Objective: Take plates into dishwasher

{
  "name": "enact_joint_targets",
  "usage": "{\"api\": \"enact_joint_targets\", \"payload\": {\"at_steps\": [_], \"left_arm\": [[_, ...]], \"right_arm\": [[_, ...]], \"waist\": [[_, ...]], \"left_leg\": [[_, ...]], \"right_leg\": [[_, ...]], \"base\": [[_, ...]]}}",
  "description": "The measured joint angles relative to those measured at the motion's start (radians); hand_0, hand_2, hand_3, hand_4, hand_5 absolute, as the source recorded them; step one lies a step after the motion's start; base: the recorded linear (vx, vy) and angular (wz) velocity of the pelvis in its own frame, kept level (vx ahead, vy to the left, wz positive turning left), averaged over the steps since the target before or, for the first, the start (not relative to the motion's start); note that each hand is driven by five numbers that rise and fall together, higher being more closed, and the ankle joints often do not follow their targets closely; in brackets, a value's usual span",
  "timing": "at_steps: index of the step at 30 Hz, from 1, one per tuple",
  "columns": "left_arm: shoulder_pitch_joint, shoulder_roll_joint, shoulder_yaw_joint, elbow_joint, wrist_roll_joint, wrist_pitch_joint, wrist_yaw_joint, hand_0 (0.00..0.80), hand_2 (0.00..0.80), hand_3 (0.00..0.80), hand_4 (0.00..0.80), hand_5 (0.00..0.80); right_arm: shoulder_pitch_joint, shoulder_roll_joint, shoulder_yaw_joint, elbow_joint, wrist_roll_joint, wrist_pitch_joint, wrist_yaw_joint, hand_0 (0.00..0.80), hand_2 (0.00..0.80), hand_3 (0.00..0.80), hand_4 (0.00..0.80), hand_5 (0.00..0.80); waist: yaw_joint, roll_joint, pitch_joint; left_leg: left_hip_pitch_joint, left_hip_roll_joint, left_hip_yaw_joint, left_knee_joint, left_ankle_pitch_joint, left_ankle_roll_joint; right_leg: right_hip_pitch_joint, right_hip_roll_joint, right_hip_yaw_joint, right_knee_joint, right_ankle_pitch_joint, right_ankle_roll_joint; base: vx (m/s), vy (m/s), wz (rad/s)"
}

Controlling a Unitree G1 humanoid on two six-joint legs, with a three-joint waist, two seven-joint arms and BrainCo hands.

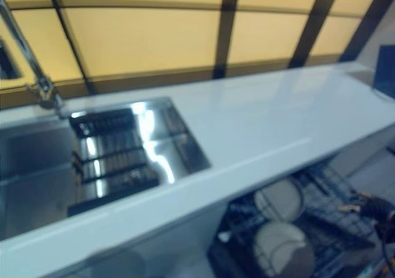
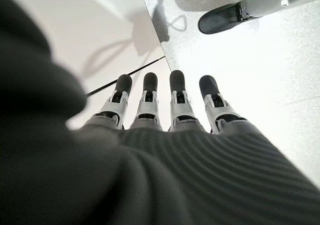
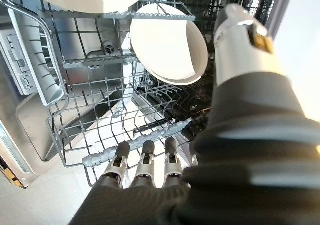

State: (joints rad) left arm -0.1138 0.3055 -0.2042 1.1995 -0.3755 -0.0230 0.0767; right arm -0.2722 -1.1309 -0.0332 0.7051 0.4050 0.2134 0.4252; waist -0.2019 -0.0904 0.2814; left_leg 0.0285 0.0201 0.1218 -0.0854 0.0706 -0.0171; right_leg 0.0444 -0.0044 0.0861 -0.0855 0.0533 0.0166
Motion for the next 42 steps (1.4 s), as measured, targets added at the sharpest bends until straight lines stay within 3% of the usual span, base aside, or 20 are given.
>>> {"api": "enact_joint_targets", "payload": {"at_steps": [12, 18, 20, 21, 22, 23, 24, 26, 27, 28, 30, 31, 32, 33, 34, 36, 41, 42], "left_arm": [[0.033, -0.001, 0.039, 0.077, 0.038, 0.108, 0.104, 0.0, 0.0, 0.0, 0.0, 0.0], [0.055, 0.017, 0.078, 0.087, 0.039, 0.111, 0.121, 0.0, 0.0, 0.0, 0.0, 0.0], [0.038, 0.02, 0.079, 0.09, 0.038, 0.112, 0.119, 0.0, 0.0, 0.0, 0.0, 0.0], [0.028, 0.023, 0.08, 0.095, 0.037, 0.11, 0.118, 0.0, 0.0, 0.0, 0.0, 0.0], [0.017, 0.031, 0.081, 0.097, 0.037, 0.111, 0.118, 0.0, 0.0, 0.0, 0.0, 0.0], [0.002, 0.031, 0.081, 0.104, 0.037, 0.113, 0.118, 0.0, 0.0, 0.0, 0.0, 0.0], [-0.024, 0.026, 0.081, 0.107, 0.037, 0.117, 0.116, 0.0, 0.0, 0.0, 0.0, 0.0], [-0.069, 0.023, 0.079, 0.108, 0.037, 0.127, 0.116, 0.0, 0.0, 0.0, 0.0, 0.0], [-0.096, 0.024, 0.079, 0.104, 0.037, 0.132, 0.115, 0.0, 0.0, 0.0, 0.0, 0.0], [-0.135, 0.024, 0.077, 0.107, 0.037, 0.139, 0.115, 0.0, 0.0, 0.0, 0.0, 0.0], [-0.184, 0.027, 0.066, 0.105, 0.037, 0.14, 0.119, 0.0, 0.0, 0.0, 0.0, 0.0], [-0.192, 0.028, 0.067, 0.105, 0.034, 0.134, 0.122, 0.0, 0.0, 0.0, 0.0, 0.0], [-0.192, 0.03, 0.069, 0.108, 0.031, 0.134, 0.126, 0.0, 0.0, 0.0, 0.0, 0.0], [-0.185, 0.035, 0.074, 0.111, 0.03, 0.134, 0.133, 0.0, 0.0, 0.0, 0.0, 0.0], [-0.173, 0.04, 0.081, 0.117, 0.029, 0.135, 0.14, 0.0, 0.0, 0.0, 0.0, 0.0], [-0.109, 0.049, 0.097, 0.129, 0.027, 0.142, 0.156, 0.0, 0.0, 0.0, 0.0, 0.0], [-0.039, 0.047, 0.12, 0.151, -0.005, 0.163, 0.174, 0.0, 0.0, 0.0, 0.0, 0.0], [-0.042, 0.044, 0.122, 0.148, -0.012, 0.166, 0.179, 0.0, 0.0, 0.0, 0.0, 0.0]], "right_arm": [[0.002, -0.024, 0.0, 0.004, -0.001, 0.009, -0.015, 0.0, 0.0, 0.0, 0.0, 0.0], [-0.008, -0.041, 0.008, 0.069, -0.02, 0.032, -0.012, 0.0, 0.0, 0.0, 0.0, 0.0], [-0.046, -0.075, 0.012, 0.145, -0.021, 0.051, -0.003, 0.0, 0.0, 0.0, 0.0, 0.0], [-0.061, -0.079, 0.01, 0.165, -0.022, 0.057, 0.003, 0.0, 0.0, 0.0, 0.0, 0.0], [-0.066, -0.08, 0.008, 0.167, -0.02, 0.058, 0.017, 0.0, 0.0, 0.0, 0.0, 0.0], [-0.068, -0.087, 0.0, 0.165, -0.02, 0.055, 0.025, 0.0, 0.0, 0.0, 0.0, 0.0], [-0.074, -0.103, -0.019, 0.165, -0.02, 0.051, 0.026, 0.0, 0.0, 0.0, 0.0, 0.0], [-0.064, -0.102, -0.059, 0.163, -0.02, 0.042, 0.014, 0.0, 0.0, 0.0, 0.0, 0.0], [-0.056, -0.104, -0.057, 0.164, -0.019, 0.034, 0.007, 0.0, 0.0, 0.0, 0.0, 0.0], [-0.058, -0.107, -0.057, 0.168, -0.016, 0.034, -0.012, 0.0, 0.0, 0.0, 0.0, 0.0], [-0.059, -0.109, -0.056, 0.193, 0.004, 0.026, -0.024, 0.0, 0.0, 0.0, 0.0, 0.0], [-0.079, -0.113, -0.055, 0.204, 0.009, 0.026, -0.034, 0.0, 0.0, 0.0, 0.0, 0.0], [-0.108, -0.123, -0.054, 0.209, 0.01, 0.024, -0.035, 0.0, 0.0, 0.0, 0.0, 0.0], [-0.145, -0.124, -0.041, 0.219, 0.01, 0.019, -0.035, 0.0, 0.0, 0.0, 0.0, 0.0], [-0.173, -0.127, -0.013, 0.221, 0.009, 0.02, -0.027, 0.0, 0.0, 0.0, 0.0, 0.0], [-0.247, -0.138, 0.027, 0.224, 0.008, 0.02, -0.014, 0.0, 0.0, 0.0, 0.0, 0.0], [-0.367, -0.158, 0.128, 0.235, 0.002, 0.025, -0.011, 0.0, 0.0, 0.0, 0.0, 0.0], [-0.377, -0.166, 0.134, 0.244, -0.001, 0.026, -0.011, 0.0, 0.0, 0.0, 0.0, 0.0]], "waist": [[0.01, 0.019, -0.065], [0.054, 0.009, -0.083], [0.071, -0.001, -0.081], [0.079, -0.022, -0.076], [0.081, -0.054, -0.084], [0.076, -0.075, -0.084], [0.064, -0.082, -0.084], [0.031, -0.081, -0.082], [0.014, -0.076, -0.077], [-0.01, -0.064, -0.066], [-0.034, -0.063, -0.063], [-0.034, -0.057, -0.061], [-0.031, -0.043, -0.052], [-0.026, -0.037, -0.036], [-0.027, -0.044, -0.035], [-0.022, -0.039, -0.038], [0.009, -0.022, -0.046], [0.025, -0.02, -0.048]], "left_leg": [[-0.005, 0.003, -0.026, 0.0, 0.001, -0.005], [-0.022, 0.014, -0.045, 0.004, 0.01, -0.015], [-0.025, 0.025, -0.032, 0.017, 0.003, -0.023], [-0.024, 0.042, -0.012, 0.063, -0.021, -0.045], [-0.024, 0.08, -0.016, 0.181, -0.053, -0.095], [-0.022, 0.113, -0.018, 0.258, -0.068, -0.117], [-0.01, 0.161, -0.033, 0.313, -0.081, -0.136], [0.028, 0.193, -0.095, 0.305, -0.095, -0.156], [0.046, 0.194, -0.101, 0.258, -0.064, -0.155], [0.049, 0.196, -0.09, 0.218, -0.068, -0.184], [0.056, 0.158, -0.095, 0.15, -0.075, -0.191], [0.072, 0.144, -0.095, 0.103, -0.093, -0.161], [0.084, 0.136, -0.094, 0.08, -0.128, -0.136], [0.091, 0.128, -0.094, 0.06, -0.137, -0.143], [0.086, 0.108, -0.095, 0.058, -0.13, -0.131], [0.087, 0.087, -0.097, 0.06, -0.13, -0.114], [0.097, 0.089, -0.098, 0.069, -0.127, -0.111], [0.09, 0.091, -0.097, 0.092, -0.136, -0.122]], "right_leg": [[0.006, 0.003, -0.026, -0.003, -0.002, -0.003], [-0.002, 0.013, -0.048, -0.001, -0.003, -0.01], [0.0, 0.004, -0.068, 0.001, 0.003, -0.035], [0.002, -0.007, -0.074, 0.001, 0.005, -0.04], [0.007, -0.033, -0.095, 0.004, 0.005, -0.04], [0.005, -0.046, -0.103, 0.008, 0.004, -0.038], [0.0, -0.059, -0.107, 0.011, 0.004, -0.028], [-0.035, -0.07, -0.11, 0.051, 0.006, -0.014], [-0.058, -0.08, -0.111, 0.078, -0.004, 0.001], [-0.092, -0.09, -0.112, 0.125, -0.02, 0.031], [-0.137, -0.123, -0.111, 0.178, -0.028, 0.053], [-0.148, -0.143, -0.099, 0.183, -0.021, 0.077], [-0.149, -0.149, -0.093, 0.177, -0.021, 0.123], [-0.154, -0.158, -0.09, 0.179, -0.009, 0.133], [-0.152, -0.173, -0.075, 0.166, 0.002, 0.142], [-0.131, -0.181, -0.035, 0.126, 0.017, 0.152], [-0.115, -0.173, -0.029, 0.109, 0.031, 0.141], [-0.107, -0.171, -0.029, 0.098, 0.047, 0.135]], "base": [[0.032, -0.087, 0.06], [-0.06, -0.075, 0.1], [-0.208, 0.082, 0.14], [-0.255, 0.085, 0.07], [-0.215, 0.058, 0.04], [-0.323, 0.101, 0.12], [-0.388, 0.116, 0.27], [-0.439, 0.12, 0.31], [-0.431, 0.136, 0.39], [-0.438, 0.152, 0.5], [-0.39, 0.142, 0.52], [-0.356, 0.146, 0.31], [-0.279, 0.126, 0.13], [-0.193, 0.088, 0.03], [-0.204, 0.082, 0.02], [-0.279, 0.146, 0.02], [-0.174, 0.097, -0.03], [-0.272, 0.158, -0.01]]}}
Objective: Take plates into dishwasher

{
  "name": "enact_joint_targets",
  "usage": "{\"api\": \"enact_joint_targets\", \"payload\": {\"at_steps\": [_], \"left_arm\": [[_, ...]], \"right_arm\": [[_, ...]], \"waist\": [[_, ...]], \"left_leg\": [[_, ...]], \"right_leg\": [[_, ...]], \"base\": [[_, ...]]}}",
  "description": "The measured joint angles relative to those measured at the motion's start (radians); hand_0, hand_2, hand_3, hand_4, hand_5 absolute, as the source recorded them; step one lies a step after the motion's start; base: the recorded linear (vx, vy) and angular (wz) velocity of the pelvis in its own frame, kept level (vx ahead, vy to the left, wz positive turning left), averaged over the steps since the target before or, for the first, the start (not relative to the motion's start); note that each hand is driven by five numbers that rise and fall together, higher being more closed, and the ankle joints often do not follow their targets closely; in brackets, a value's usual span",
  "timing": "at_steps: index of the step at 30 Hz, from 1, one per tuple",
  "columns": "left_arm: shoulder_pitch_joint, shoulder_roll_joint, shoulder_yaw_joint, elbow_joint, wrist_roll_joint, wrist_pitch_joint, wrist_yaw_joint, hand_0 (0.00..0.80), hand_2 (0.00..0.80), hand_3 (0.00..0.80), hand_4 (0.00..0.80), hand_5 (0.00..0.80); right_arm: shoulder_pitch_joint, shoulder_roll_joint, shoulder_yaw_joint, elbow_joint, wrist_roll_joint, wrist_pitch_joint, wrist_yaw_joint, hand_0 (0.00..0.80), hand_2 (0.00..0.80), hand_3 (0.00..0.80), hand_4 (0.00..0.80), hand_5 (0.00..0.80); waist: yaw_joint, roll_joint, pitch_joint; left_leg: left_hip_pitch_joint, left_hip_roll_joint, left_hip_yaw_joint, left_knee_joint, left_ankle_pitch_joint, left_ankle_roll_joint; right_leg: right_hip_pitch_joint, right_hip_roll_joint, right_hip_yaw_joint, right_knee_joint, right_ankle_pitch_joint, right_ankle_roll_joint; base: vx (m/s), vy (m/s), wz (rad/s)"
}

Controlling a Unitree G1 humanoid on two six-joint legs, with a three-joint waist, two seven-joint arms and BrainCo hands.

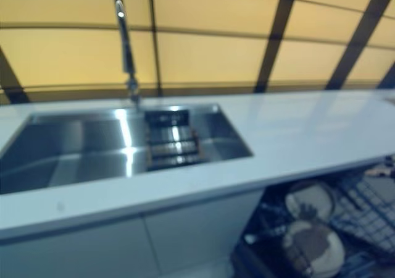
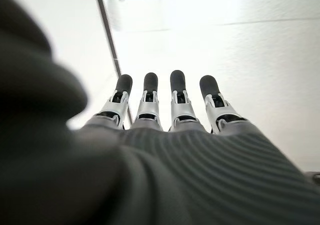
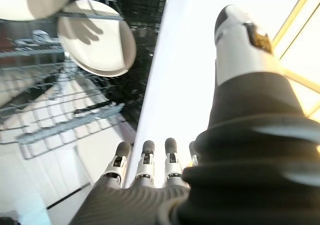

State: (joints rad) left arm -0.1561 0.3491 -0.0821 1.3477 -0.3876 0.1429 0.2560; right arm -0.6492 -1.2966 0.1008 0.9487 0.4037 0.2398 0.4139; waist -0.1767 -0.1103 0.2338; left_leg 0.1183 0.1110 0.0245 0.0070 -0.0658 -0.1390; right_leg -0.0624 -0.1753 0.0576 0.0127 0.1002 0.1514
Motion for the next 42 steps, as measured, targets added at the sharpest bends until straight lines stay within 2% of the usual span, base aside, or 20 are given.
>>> {"api": "enact_joint_targets", "payload": {"at_steps": [6, 10, 12, 13, 14, 15, 16, 17, 18, 19, 21, 23, 25, 28, 30, 33, 36, 39, 40, 42], "left_arm": [[-0.004, -0.001, 0.023, -0.014, 0.004, -0.008, -0.003, 0.0, 0.0, 0.0, 0.0, 0.0], [-0.013, -0.001, 0.002, -0.019, 0.026, -0.022, -0.037, 0.0, 0.0, 0.0, 0.0, 0.0], [-0.022, 0.004, -0.017, -0.031, 0.046, -0.027, -0.044, 0.0, 0.0, 0.0, 0.0, 0.0], [-0.017, 0.01, -0.022, -0.032, 0.049, -0.032, -0.045, 0.0, 0.0, 0.0, 0.0, 0.0], [0.014, 0.022, -0.025, -0.046, 0.049, -0.033, -0.045, 0.0, 0.0, 0.0, 0.0, 0.0], [0.047, 0.035, -0.024, -0.065, 0.049, -0.041, -0.045, 0.0, 0.0, 0.0, 0.0, 0.0], [0.053, 0.045, -0.019, -0.049, 0.049, -0.034, -0.044, 0.0, 0.0, 0.0, 0.0, 0.0], [0.045, 0.046, -0.017, -0.027, 0.05, -0.024, -0.044, 0.0, 0.0, 0.0, 0.0, 0.0], [0.043, 0.045, -0.012, -0.023, 0.05, -0.018, -0.046, 0.0, 0.0, 0.0, 0.0, 0.0], [0.048, 0.045, -0.013, -0.019, 0.05, -0.017, -0.048, 0.0, 0.0, 0.0, 0.0, 0.0], [0.056, 0.06, 0.006, -0.02, 0.048, -0.009, -0.041, 0.0, 0.0, 0.0, 0.0, 0.0], [0.07, 0.074, 0.026, -0.017, 0.047, -0.011, -0.039, 0.0, 0.0, 0.0, 0.0, 0.0], [0.078, 0.08, 0.025, -0.017, 0.047, -0.018, -0.039, 0.0, 0.0, 0.0, 0.0, 0.0], [0.095, 0.082, 0.024, -0.017, 0.048, -0.037, -0.04, 0.0, 0.0, 0.0, 0.0, 0.0], [0.091, 0.08, 0.022, -0.029, 0.048, -0.054, -0.04, 0.0, 0.0, 0.0, 0.0, 0.0], [0.063, 0.096, 0.019, -0.035, 0.046, -0.07, -0.036, 0.0, 0.0, 0.0, 0.0, 0.0], [0.044, 0.096, -0.005, -0.049, 0.038, -0.07, -0.037, 0.0, 0.0, 0.0, 0.0, 0.0], [0.033, 0.089, -0.018, -0.06, 0.037, -0.071, -0.036, 0.0, 0.0, 0.0, 0.0, 0.0], [0.025, 0.088, -0.022, -0.069, 0.023, -0.079, -0.032, 0.0, 0.0, 0.0, 0.0, 0.0], [0.017, 0.094, -0.021, -0.07, 0.018, -0.094, -0.027, 0.0, 0.0, 0.0, 0.0, 0.0]], "right_arm": [[0.01, -0.002, -0.009, 0.053, 0.0, 0.036, -0.002, 0.0, 0.0, 0.0, 0.0, 0.0], [0.163, -0.007, -0.112, 0.058, 0.0, 0.052, -0.006, 0.0, 0.0, 0.0, 0.0, 0.0], [0.317, 0.004, -0.219, 0.042, -0.001, 0.048, -0.006, 0.0, 0.0, 0.0, 0.0, 0.0], [0.357, 0.025, -0.235, 0.041, -0.01, 0.048, -0.006, 0.0, 0.0, 0.0, 0.0, 0.0], [0.398, 0.063, -0.251, 0.01, -0.019, 0.04, -0.006, 0.0, 0.0, 0.0, 0.0, 0.0], [0.404, 0.104, -0.264, -0.039, -0.02, 0.026, -0.002, 0.0, 0.0, 0.0, 0.0, 0.0], [0.42, 0.127, -0.259, -0.055, -0.02, 0.031, 0.001, 0.0, 0.0, 0.0, 0.0, 0.0], [0.442, 0.132, -0.261, -0.03, -0.02, 0.043, 0.004, 0.0, 0.0, 0.0, 0.0, 0.0], [0.456, 0.122, -0.262, 0.011, -0.022, 0.07, 0.002, 0.0, 0.0, 0.0, 0.0, 0.0], [0.455, 0.116, -0.262, 0.013, -0.021, 0.074, 0.002, 0.0, 0.0, 0.0, 0.0, 0.0], [0.437, 0.069, -0.266, 0.027, -0.019, 0.056, 0.01, 0.0, 0.0, 0.0, 0.0, 0.0], [0.413, 0.069, -0.263, 0.054, -0.02, 0.028, 0.025, 0.0, 0.0, 0.0, 0.0, 0.0], [0.406, 0.074, -0.256, 0.057, -0.02, 0.013, 0.028, 0.0, 0.0, 0.0, 0.0, 0.0], [0.344, 0.093, -0.225, 0.088, -0.02, -0.021, 0.025, 0.0, 0.0, 0.0, 0.0, 0.0], [0.335, 0.102, -0.197, 0.111, -0.019, -0.023, 0.025, 0.0, 0.0, 0.0, 0.0, 0.0], [0.335, 0.112, -0.176, 0.139, -0.017, -0.023, 0.015, 0.0, 0.0, 0.0, 0.0, 0.0], [0.352, 0.144, -0.168, 0.152, -0.004, -0.021, 0.005, 0.0, 0.0, 0.0, 0.0, 0.0], [0.375, 0.145, -0.172, 0.152, 0.011, -0.017, -0.001, 0.0, 0.0, 0.0, 0.0, 0.0], [0.383, 0.147, -0.178, 0.152, 0.02, -0.016, -0.006, 0.0, 0.0, 0.0, 0.0, 0.0], [0.397, 0.181, -0.212, 0.151, 0.041, -0.002, -0.021, 0.0, 0.0, 0.0, 0.0, 0.0]], "waist": [[0.001, -0.031, -0.023], [-0.002, -0.056, -0.031], [-0.003, -0.074, -0.024], [0.003, -0.081, -0.02], [0.003, -0.09, -0.01], [0.029, -0.077, 0.008], [0.048, -0.074, 0.023], [0.028, -0.055, 0.032], [0.024, -0.026, 0.03], [0.026, -0.015, 0.028], [0.066, 0.037, 0.01], [0.116, 0.041, -0.017], [0.14, 0.021, -0.041], [0.172, -0.031, -0.079], [0.172, -0.043, -0.089], [0.169, -0.078, -0.112], [0.166, -0.07, -0.113], [0.16, -0.085, -0.108], [0.157, -0.078, -0.109], [0.134, -0.078, -0.108]], "left_leg": [[-0.009, -0.016, -0.014, 0.113, -0.064, 0.012], [-0.048, -0.032, -0.014, 0.254, -0.136, 0.029], [-0.074, -0.054, 0.008, 0.318, -0.159, 0.047], [-0.067, -0.059, 0.032, 0.317, -0.159, 0.057], [-0.066, -0.065, 0.099, 0.334, -0.155, 0.075], [-0.074, -0.074, 0.181, 0.32, -0.156, 0.133], [-0.063, -0.07, 0.224, 0.289, -0.143, 0.153], [-0.069, -0.065, 0.22, 0.265, -0.117, 0.17], [-0.041, -0.057, 0.23, 0.183, -0.063, 0.18], [-0.042, -0.05, 0.248, 0.158, -0.048, 0.184], [-0.028, -0.039, 0.305, 0.021, 0.031, 0.178], [-0.049, -0.032, 0.323, -0.03, 0.081, 0.18], [-0.08, -0.033, 0.309, -0.03, 0.082, 0.179], [-0.129, -0.052, 0.199, -0.042, 0.156, 0.144], [-0.144, -0.043, 0.169, -0.062, 0.186, 0.124], [-0.214, -0.032, 0.149, -0.044, 0.212, 0.098], [-0.236, 0.01, 0.128, -0.037, 0.216, 0.089], [-0.251, 0.002, 0.135, 0.045, 0.197, 0.102], [-0.267, -0.019, 0.143, 0.102, 0.123, 0.101], [-0.261, -0.031, 0.122, 0.045, 0.163, 0.114]], "right_leg": [[0.072, -0.024, -0.024, -0.021, 0.003, 0.011], [0.112, -0.049, -0.046, -0.009, 0.001, 0.032], [0.109, -0.076, -0.088, 0.014, 0.018, 0.047], [0.078, -0.083, -0.129, 0.049, 0.042, 0.037], [0.033, -0.081, -0.215, 0.071, 0.114, -0.006], [-0.026, -0.072, -0.287, 0.04, 0.244, -0.009], [-0.051, -0.062, -0.279, 0.043, 0.262, 0.007], [-0.064, -0.054, -0.278, 0.136, 0.204, 0.062], [-0.086, -0.039, -0.272, 0.261, 0.12, 0.073], [-0.082, -0.033, -0.272, 0.285, 0.112, 0.07], [-0.089, -0.035, -0.256, 0.396, 0.021, 0.069], [-0.036, -0.036, -0.2, 0.444, -0.058, 0.059], [0.022, -0.033, -0.147, 0.423, -0.1, 0.066], [0.19, 0.001, -0.162, 0.085, -0.099, 0.061], [0.201, 0.026, -0.181, 0.032, -0.108, 0.049], [0.173, 0.041, -0.185, 0.003, -0.182, -0.033], [0.145, 0.083, -0.193, 0.011, -0.193, -0.068], [0.142, 0.068, -0.212, 0.007, -0.186, -0.07], [0.139, 0.055, -0.214, 0.028, -0.173, -0.045], [0.11, 0.05, -0.207, 0.067, -0.171, -0.038]], "base": [[-0.164, 0.124, 0.07], [-0.122, 0.12, 0.17], [-0.255, 0.134, -0.05], [-0.38, 0.132, -0.53], [-0.655, 0.21, -1.43], [-0.759, 0.182, -1.87], [-0.676, 0.131, -1.4], [-0.611, 0.029, -0.63], [-0.44, -0.023, -0.1], [-0.444, -0.036, -0.55], [-0.428, -0.092, -0.92], [-0.321, -0.11, -0.77], [-0.198, -0.139, -0.49], [-0.222, -0.212, -0.4], [-0.217, -0.189, -0.03], [-0.238, -0.157, 0.11], [-0.226, -0.108, 0.1], [-0.171, -0.054, 0.07], [-0.24, -0.099, 0.07], [-0.353, -0.165, 0.3]]}}
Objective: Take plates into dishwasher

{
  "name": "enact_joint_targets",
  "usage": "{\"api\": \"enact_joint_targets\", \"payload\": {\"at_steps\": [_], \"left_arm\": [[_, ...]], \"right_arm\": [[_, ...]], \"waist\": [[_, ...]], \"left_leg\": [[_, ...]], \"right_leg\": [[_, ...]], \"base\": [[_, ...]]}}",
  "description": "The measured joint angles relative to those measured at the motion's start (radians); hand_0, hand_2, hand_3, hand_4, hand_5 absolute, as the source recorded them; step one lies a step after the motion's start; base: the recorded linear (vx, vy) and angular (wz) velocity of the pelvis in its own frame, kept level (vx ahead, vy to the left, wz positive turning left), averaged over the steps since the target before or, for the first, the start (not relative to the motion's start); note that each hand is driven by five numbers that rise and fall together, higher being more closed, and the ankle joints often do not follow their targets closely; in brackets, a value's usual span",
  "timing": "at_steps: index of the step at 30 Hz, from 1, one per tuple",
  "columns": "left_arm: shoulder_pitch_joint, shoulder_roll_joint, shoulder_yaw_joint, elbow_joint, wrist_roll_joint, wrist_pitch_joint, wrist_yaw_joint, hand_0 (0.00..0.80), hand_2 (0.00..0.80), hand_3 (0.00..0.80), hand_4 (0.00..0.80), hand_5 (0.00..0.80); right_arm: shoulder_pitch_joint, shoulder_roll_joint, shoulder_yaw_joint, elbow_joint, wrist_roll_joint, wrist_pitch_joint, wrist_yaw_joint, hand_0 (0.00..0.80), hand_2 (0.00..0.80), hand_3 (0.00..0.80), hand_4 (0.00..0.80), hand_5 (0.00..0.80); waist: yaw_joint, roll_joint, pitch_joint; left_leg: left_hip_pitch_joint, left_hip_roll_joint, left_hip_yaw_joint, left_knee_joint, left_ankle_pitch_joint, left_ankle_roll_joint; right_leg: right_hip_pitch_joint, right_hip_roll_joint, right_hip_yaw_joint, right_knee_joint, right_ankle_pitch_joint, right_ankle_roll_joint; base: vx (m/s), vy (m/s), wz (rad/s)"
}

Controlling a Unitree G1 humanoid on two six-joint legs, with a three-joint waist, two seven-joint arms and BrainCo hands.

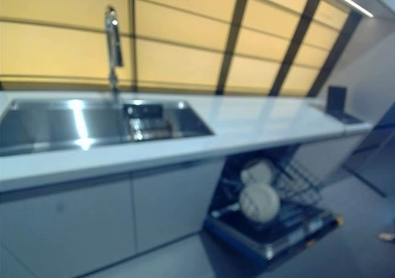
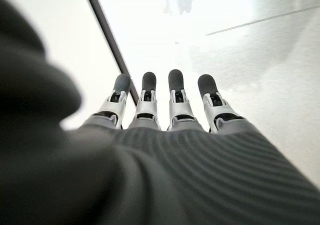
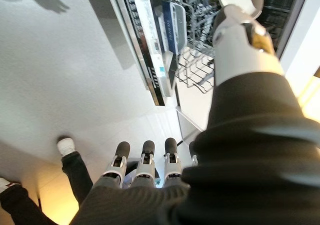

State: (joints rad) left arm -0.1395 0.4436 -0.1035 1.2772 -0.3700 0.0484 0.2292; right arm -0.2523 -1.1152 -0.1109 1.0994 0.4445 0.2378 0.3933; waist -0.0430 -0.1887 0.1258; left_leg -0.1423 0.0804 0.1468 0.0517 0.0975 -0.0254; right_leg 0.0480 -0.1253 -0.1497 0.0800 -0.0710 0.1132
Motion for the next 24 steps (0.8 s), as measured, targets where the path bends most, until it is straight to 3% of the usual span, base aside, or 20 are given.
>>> {"api": "enact_joint_targets", "payload": {"at_steps": [4, 5, 8, 11, 12, 14, 15, 16, 17, 18, 19, 20, 21, 22, 23, 24], "left_arm": [[-0.014, 0.012, 0.008, 0.004, -0.007, -0.012, 0.008, 0.0, 0.0, 0.0, 0.0, 0.0], [-0.014, 0.011, 0.008, 0.007, -0.007, -0.018, 0.008, 0.0, 0.0, 0.0, 0.0, 0.0], [-0.005, -0.017, 0.008, 0.0, -0.008, -0.038, 0.005, 0.0, 0.0, 0.0, 0.0, 0.0], [0.048, -0.047, 0.042, -0.005, -0.017, -0.039, 0.0, 0.0, 0.0, 0.0, 0.0, 0.0], [0.079, -0.052, 0.047, -0.006, -0.017, -0.037, -0.005, 0.0, 0.0, 0.0, 0.0, 0.0], [0.118, -0.054, 0.049, -0.001, -0.018, -0.037, -0.016, 0.0, 0.0, 0.0, 0.0, 0.0], [0.128, -0.058, 0.049, 0.012, -0.02, -0.042, -0.029, 0.0, 0.0, 0.0, 0.0, 0.0], [0.125, -0.059, 0.05, 0.017, -0.03, -0.047, -0.038, 0.0, 0.0, 0.0, 0.0, 0.0], [0.121, -0.059, 0.051, 0.019, -0.039, -0.052, -0.041, 0.0, 0.0, 0.0, 0.0, 0.0], [0.108, -0.059, 0.055, 0.019, -0.04, -0.065, -0.045, 0.0, 0.0, 0.0, 0.0, 0.0], [0.098, -0.07, 0.061, 0.02, -0.04, -0.067, -0.053, 0.0, 0.0, 0.0, 0.0, 0.0], [0.105, -0.078, 0.067, 0.022, -0.04, -0.067, -0.056, 0.0, 0.0, 0.0, 0.0, 0.0], [0.109, -0.087, 0.07, 0.025, -0.04, -0.067, -0.059, 0.0, 0.0, 0.0, 0.0, 0.0], [0.113, -0.093, 0.069, 0.025, -0.04, -0.067, -0.061, 0.0, 0.0, 0.0, 0.0, 0.0], [0.089, -0.097, 0.065, 0.019, -0.039, -0.082, -0.063, 0.0, 0.0, 0.0, 0.0, 0.0], [0.076, -0.091, 0.063, 0.014, -0.038, -0.085, -0.063, 0.0, 0.0, 0.0, 0.0, 0.0]], "right_arm": [[0.021, 0.107, -0.016, 0.016, 0.056, 0.098, 0.01, 0.0, 0.0, 0.0, 0.0, 0.0], [0.024, 0.153, -0.017, 0.028, 0.081, 0.127, 0.01, 0.0, 0.0, 0.0, 0.0, 0.0], [0.038, 0.2, -0.016, 0.048, 0.125, 0.168, -0.006, 0.0, 0.0, 0.0, 0.0, 0.0], [0.053, 0.249, -0.016, 0.049, 0.162, 0.169, -0.077, 0.0, 0.0, 0.0, 0.0, 0.0], [0.06, 0.273, -0.016, 0.049, 0.182, 0.169, -0.098, 0.0, 0.0, 0.0, 0.0, 0.0], [0.077, 0.307, -0.018, 0.047, 0.214, 0.17, -0.127, 0.0, 0.0, 0.0, 0.0, 0.0], [0.105, 0.332, -0.018, 0.043, 0.249, 0.169, -0.142, 0.0, 0.0, 0.0, 0.0, 0.0], [0.119, 0.354, -0.019, 0.046, 0.265, 0.171, -0.142, 0.0, 0.0, 0.0, 0.0, 0.0], [0.129, 0.368, -0.019, 0.051, 0.272, 0.171, -0.142, 0.0, 0.0, 0.0, 0.0, 0.0], [0.137, 0.402, -0.025, 0.062, 0.284, 0.179, -0.145, 0.0, 0.0, 0.0, 0.0, 0.0], [0.137, 0.445, -0.035, 0.068, 0.298, 0.183, -0.155, 0.0, 0.0, 0.0, 0.0, 0.0], [0.138, 0.464, -0.041, 0.06, 0.31, 0.185, -0.162, 0.0, 0.0, 0.0, 0.0, 0.0], [0.137, 0.473, -0.048, 0.055, 0.323, 0.188, -0.168, 0.0, 0.0, 0.0, 0.0, 0.0], [0.14, 0.472, -0.05, 0.055, 0.328, 0.189, -0.176, 0.0, 0.0, 0.0, 0.0, 0.0], [0.173, 0.483, -0.052, 0.061, 0.349, 0.187, -0.211, 0.0, 0.0, 0.0, 0.0, 0.0], [0.179, 0.493, -0.053, 0.066, 0.355, 0.185, -0.218, 0.0, 0.0, 0.0, 0.0, 0.0]], "waist": [[0.021, 0.004, 0.007], [0.036, 0.019, 0.025], [0.047, 0.088, 0.081], [0.085, 0.166, 0.128], [0.097, 0.18, 0.134], [0.103, 0.188, 0.138], [0.103, 0.193, 0.139], [0.102, 0.182, 0.144], [0.102, 0.17, 0.148], [0.094, 0.132, 0.152], [0.088, 0.068, 0.159], [0.085, 0.047, 0.153], [0.078, 0.048, 0.15], [0.063, 0.065, 0.142], [0.024, 0.126, 0.112], [0.026, 0.13, 0.109]], "left_leg": [[0.006, -0.008, -0.021, -0.062, 0.048, -0.004], [0.005, -0.002, -0.03, -0.064, 0.061, -0.015], [0.005, 0.027, -0.033, -0.072, 0.082, -0.029], [-0.028, 0.075, 0.017, -0.048, 0.068, -0.054], [-0.026, 0.078, 0.014, -0.056, 0.061, -0.064], [-0.023, 0.076, 0.013, -0.046, 0.054, -0.078], [-0.031, 0.065, 0.004, 0.005, 0.085, -0.06], [-0.044, 0.052, -0.003, 0.03, 0.099, -0.064], [-0.052, 0.04, -0.012, 0.036, 0.12, -0.081], [-0.068, 0.008, -0.034, 0.025, 0.186, -0.142], [-0.078, -0.041, -0.03, 0.126, 0.102, -0.129], [-0.056, -0.068, -0.006, 0.194, 0.002, -0.077], [-0.005, -0.085, -0.015, 0.173, -0.043, -0.054], [0.024, -0.085, -0.019, 0.147, -0.048, -0.045], [0.097, -0.071, -0.048, -0.013, -0.07, -0.005], [0.109, -0.071, -0.052, -0.042, -0.056, 0.001]], "right_leg": [[0.004, 0.004, 0.002, -0.029, -0.001, 0.001], [0.024, 0.022, 0.008, -0.061, -0.002, -0.001], [0.05, 0.066, 0.024, -0.084, -0.002, -0.032], [0.021, 0.096, 0.033, -0.074, 0.004, -0.062], [0.017, 0.101, 0.036, -0.073, 0.005, -0.068], [0.021, 0.104, 0.03, -0.073, 0.011, -0.076], [0.035, 0.106, 0.015, -0.067, 0.006, -0.074], [0.038, 0.088, -0.002, -0.059, -0.008, -0.073], [0.036, 0.084, -0.007, -0.048, -0.016, -0.076], [0.025, 0.041, -0.026, -0.042, -0.026, -0.081], [0.029, -0.031, -0.056, -0.051, -0.005, -0.063], [0.045, -0.058, -0.072, -0.07, 0.008, -0.052], [0.074, -0.059, -0.08, -0.093, 0.018, -0.039], [0.082, -0.047, -0.083, -0.098, 0.019, -0.035], [0.081, -0.005, -0.088, -0.094, 0.013, -0.024], [0.073, -0.006, -0.087, -0.089, 0.009, -0.02]], "base": [[-0.279, -0.093, 0.23], [-0.214, -0.057, 0.29], [-0.228, -0.047, 0.4], [-0.147, -0.026, 0.04], [-0.298, -0.045, -0.02], [-0.352, -0.046, 0.02], [-0.314, -0.029, 0.27], [-0.219, -0.011, 0.38], [-0.121, 0.015, 0.5], [-0.072, 0.055, 0.39], [-0.065, 0.094, 0.12], [-0.066, 0.098, -0.11], [-0.073, 0.052, -0.08], [-0.114, -0.005, 0.51], [-0.116, -0.026, 0.6], [-0.149, -0.021, 0.54]]}}
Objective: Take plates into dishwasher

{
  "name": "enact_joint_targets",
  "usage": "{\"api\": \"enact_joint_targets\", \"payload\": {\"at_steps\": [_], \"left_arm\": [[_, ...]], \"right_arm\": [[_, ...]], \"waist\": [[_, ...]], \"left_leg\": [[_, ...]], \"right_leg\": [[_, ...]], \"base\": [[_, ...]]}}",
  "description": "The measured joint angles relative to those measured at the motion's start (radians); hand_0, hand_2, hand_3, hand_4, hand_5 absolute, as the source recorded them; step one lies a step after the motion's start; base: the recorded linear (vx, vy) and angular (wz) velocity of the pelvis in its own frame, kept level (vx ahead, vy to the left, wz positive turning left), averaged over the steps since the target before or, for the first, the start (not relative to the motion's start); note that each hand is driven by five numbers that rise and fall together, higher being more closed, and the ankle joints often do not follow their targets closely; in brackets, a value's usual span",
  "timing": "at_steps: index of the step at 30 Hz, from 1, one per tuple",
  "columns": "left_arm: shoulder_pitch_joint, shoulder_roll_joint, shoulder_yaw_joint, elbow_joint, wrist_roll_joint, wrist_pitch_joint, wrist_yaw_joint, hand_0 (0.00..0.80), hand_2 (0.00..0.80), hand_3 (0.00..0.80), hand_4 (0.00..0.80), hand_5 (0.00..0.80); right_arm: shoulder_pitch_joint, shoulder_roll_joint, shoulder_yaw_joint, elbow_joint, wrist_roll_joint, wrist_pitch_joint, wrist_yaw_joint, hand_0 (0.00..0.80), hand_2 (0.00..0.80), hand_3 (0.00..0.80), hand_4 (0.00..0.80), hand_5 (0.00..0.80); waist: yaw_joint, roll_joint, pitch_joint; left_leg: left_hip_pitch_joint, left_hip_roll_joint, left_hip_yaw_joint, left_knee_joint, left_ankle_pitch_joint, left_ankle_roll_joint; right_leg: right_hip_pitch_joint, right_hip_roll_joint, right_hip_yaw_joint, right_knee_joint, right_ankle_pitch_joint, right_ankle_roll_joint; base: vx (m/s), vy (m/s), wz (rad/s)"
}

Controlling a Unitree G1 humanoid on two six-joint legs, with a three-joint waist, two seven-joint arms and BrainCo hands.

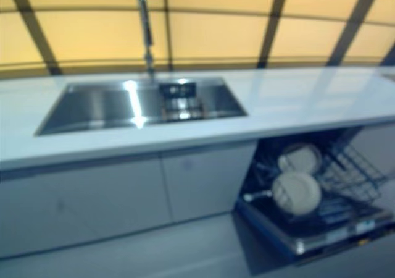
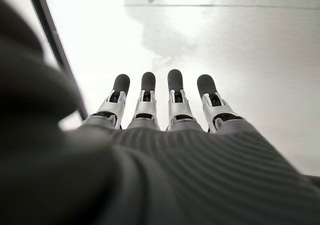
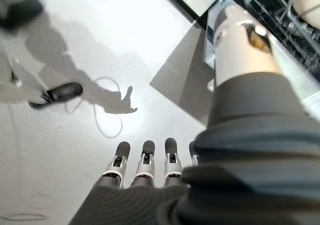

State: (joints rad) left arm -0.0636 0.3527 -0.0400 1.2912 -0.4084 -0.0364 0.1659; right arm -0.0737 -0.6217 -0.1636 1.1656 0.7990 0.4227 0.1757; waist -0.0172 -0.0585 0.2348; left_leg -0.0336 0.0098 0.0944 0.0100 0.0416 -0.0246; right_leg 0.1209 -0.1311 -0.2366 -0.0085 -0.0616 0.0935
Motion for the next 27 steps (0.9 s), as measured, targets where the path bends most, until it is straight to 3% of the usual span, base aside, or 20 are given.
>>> {"api": "enact_joint_targets", "payload": {"at_steps": [3, 6, 7, 8, 10, 11, 12, 13, 14, 15, 16, 17, 20, 21, 22, 27], "left_arm": [[-0.035, 0.025, -0.022, -0.027, 0.002, -0.016, -0.008, 0.0, 0.0, 0.0, 0.0, 0.0], [-0.029, 0.026, -0.048, -0.025, -0.004, -0.016, -0.013, 0.0, 0.0, 0.0, 0.0, 0.0], [-0.039, 0.019, -0.046, -0.02, -0.026, -0.013, -0.012, 0.0, 0.0, 0.0, 0.0, 0.0], [-0.038, 0.016, -0.045, -0.019, -0.04, -0.011, -0.011, 0.0, 0.0, 0.0, 0.0, 0.0], [-0.042, 0.025, -0.043, -0.018, -0.081, -0.006, -0.011, 0.0, 0.0, 0.0, 0.0, 0.0], [-0.045, 0.032, -0.044, -0.019, -0.086, -0.006, -0.011, 0.0, 0.0, 0.0, 0.0, 0.0], [-0.057, 0.045, -0.044, -0.02, -0.087, 0.0, -0.011, 0.0, 0.0, 0.0, 0.0, 0.0], [-0.058, 0.049, -0.043, -0.019, -0.088, 0.004, -0.012, 0.0, 0.0, 0.0, 0.0, 0.0], [-0.063, 0.069, -0.042, -0.019, -0.099, 0.01, -0.013, 0.0, 0.0, 0.0, 0.0, 0.0], [-0.063, 0.091, -0.042, -0.02, -0.11, 0.009, -0.012, 0.0, 0.0, 0.0, 0.0, 0.0], [-0.065, 0.081, -0.036, -0.016, -0.131, 0.01, -0.008, 0.0, 0.0, 0.0, 0.0, 0.0], [-0.064, 0.061, -0.039, -0.022, -0.142, 0.015, -0.01, 0.0, 0.0, 0.0, 0.0, 0.0], [-0.061, 0.016, -0.031, -0.031, -0.155, 0.035, -0.012, 0.0, 0.0, 0.0, 0.0, 0.0], [-0.06, 0.01, -0.022, -0.045, -0.155, 0.034, -0.013, 0.0, 0.0, 0.0, 0.0, 0.0], [-0.059, 0.008, -0.018, -0.057, -0.156, 0.032, -0.016, 0.0, 0.0, 0.0, 0.0, 0.0], [-0.064, 0.008, -0.019, -0.096, -0.156, 0.029, -0.019, 0.0, 0.0, 0.0, 0.0, 0.0]], "right_arm": [[-0.031, 0.046, 0.0, 0.035, 0.029, -0.006, -0.036, 0.0, 0.0, 0.0, 0.0, 0.0], [-0.069, 0.047, -0.003, 0.034, 0.046, -0.031, -0.065, 0.0, 0.0, 0.0, 0.0, 0.0], [-0.079, 0.046, -0.011, 0.038, 0.041, -0.047, -0.07, 0.0, 0.0, 0.0, 0.0, 0.0], [-0.077, 0.046, -0.012, 0.038, 0.037, -0.049, -0.07, 0.0, 0.0, 0.0, 0.0, 0.0], [-0.054, 0.053, -0.012, 0.072, 0.021, -0.05, -0.071, 0.0, 0.0, 0.0, 0.0, 0.0], [-0.045, 0.056, -0.012, 0.077, 0.019, -0.052, -0.071, 0.0, 0.0, 0.0, 0.0, 0.0], [-0.04, 0.061, -0.012, 0.089, 0.02, -0.056, -0.071, 0.0, 0.0, 0.0, 0.0, 0.0], [-0.04, 0.064, -0.012, 0.092, 0.02, -0.058, -0.072, 0.0, 0.0, 0.0, 0.0, 0.0], [-0.035, 0.07, -0.01, 0.102, 0.021, -0.066, -0.078, 0.0, 0.0, 0.0, 0.0, 0.0], [-0.033, 0.077, -0.01, 0.103, 0.021, -0.069, -0.084, 0.0, 0.0, 0.0, 0.0, 0.0], [-0.037, 0.071, -0.011, 0.102, 0.023, -0.086, -0.091, 0.0, 0.0, 0.0, 0.0, 0.0], [-0.04, 0.068, -0.01, 0.097, 0.03, -0.105, -0.099, 0.0, 0.0, 0.0, 0.0, 0.0], [-0.059, 0.068, -0.001, 0.092, 0.067, -0.138, -0.101, 0.0, 0.0, 0.0, 0.0, 0.0], [-0.056, 0.07, 0.0, 0.096, 0.076, -0.139, -0.101, 0.0, 0.0, 0.0, 0.0, 0.0], [-0.053, 0.069, 0.0, 0.089, 0.082, -0.144, -0.098, 0.0, 0.0, 0.0, 0.0, 0.0], [-0.051, 0.068, -0.001, 0.094, 0.097, -0.167, -0.1, 0.0, 0.0, 0.0, 0.0, 0.0]], "waist": [[0.008, -0.028, 0.004], [0.02, -0.005, 0.021], [0.032, 0.019, 0.041], [0.031, 0.031, 0.047], [0.034, 0.032, 0.053], [0.033, 0.026, 0.056], [0.032, 0.024, 0.063], [0.032, 0.023, 0.064], [0.033, 0.001, 0.065], [0.037, -0.036, 0.064], [0.02, -0.022, 0.08], [0.014, -0.007, 0.077], [0.027, 0.015, 0.078], [0.032, 0.018, 0.077], [0.03, 0.02, 0.08], [0.031, 0.033, 0.087]], "left_leg": [[0.002, -0.015, 0.001, -0.055, 0.035, 0.015], [-0.001, 0.022, 0.022, -0.052, 0.03, 0.02], [0.006, 0.047, 0.026, -0.047, 0.029, 0.021], [0.004, 0.054, 0.015, -0.04, 0.027, 0.018], [-0.004, 0.053, -0.02, -0.012, 0.012, 0.001], [-0.01, 0.056, -0.042, -0.007, 0.012, -0.002], [-0.028, 0.07, -0.082, 0.004, 0.017, -0.01], [-0.034, 0.074, -0.099, 0.007, 0.018, -0.013], [-0.051, 0.09, -0.125, 0.005, 0.027, -0.032], [-0.054, 0.09, -0.123, 0.001, 0.038, -0.058], [-0.062, 0.114, -0.141, 0.002, 0.05, -0.093], [-0.075, 0.15, -0.14, 0.001, 0.029, -0.088], [-0.101, 0.166, -0.123, 0.088, -0.024, -0.092], [-0.09, 0.18, -0.127, 0.064, -0.011, -0.088], [-0.076, 0.193, -0.132, 0.038, 0.014, -0.117], [-0.064, 0.181, -0.128, -0.003, 0.026, -0.137]], "right_leg": [[-0.057, -0.005, 0.013, 0.039, -0.014, 0.008], [-0.132, -0.016, 0.031, 0.16, -0.019, 0.014], [-0.188, -0.037, 0.039, 0.277, -0.033, 0.015], [-0.185, -0.052, 0.053, 0.283, -0.033, 0.014], [-0.184, -0.158, 0.181, 0.254, -0.005, 0.056], [-0.184, -0.189, 0.2, 0.229, 0.01, 0.079], [-0.179, -0.188, 0.24, 0.17, 0.026, 0.095], [-0.176, -0.183, 0.244, 0.145, 0.027, 0.095], [-0.155, -0.149, 0.229, 0.069, 0.029, 0.086], [-0.155, -0.135, 0.217, 0.052, 0.016, 0.065], [-0.15, -0.105, 0.235, 0.051, 0.055, 0.098], [-0.17, -0.069, 0.223, 0.055, 0.055, 0.082], [-0.19, -0.025, 0.188, 0.04, 0.09, 0.039], [-0.189, -0.006, 0.182, 0.039, 0.095, 0.036], [-0.179, 0.006, 0.169, 0.03, 0.098, 0.03], [-0.165, -0.003, 0.159, -0.009, 0.108, 0.036]], "base": [[-0.215, -0.053, 0.01], [-0.148, -0.329, -0.32], [-0.013, -0.462, -0.26], [-0.002, -0.348, -0.05], [0.011, -0.28, 0.38], [-0.045, -0.5, 0.43], [-0.075, -0.379, 0.31], [-0.122, -0.309, 0.45], [-0.12, -0.22, 0.43], [-0.17, -0.293, 0.68], [-0.176, -0.279, 0.48], [-0.145, -0.221, 0.25], [-0.076, -0.114, -0.15], [-0.162, -0.128, 0.12], [-0.171, -0.101, 0.08], [-0.105, -0.039, 0.05]]}}
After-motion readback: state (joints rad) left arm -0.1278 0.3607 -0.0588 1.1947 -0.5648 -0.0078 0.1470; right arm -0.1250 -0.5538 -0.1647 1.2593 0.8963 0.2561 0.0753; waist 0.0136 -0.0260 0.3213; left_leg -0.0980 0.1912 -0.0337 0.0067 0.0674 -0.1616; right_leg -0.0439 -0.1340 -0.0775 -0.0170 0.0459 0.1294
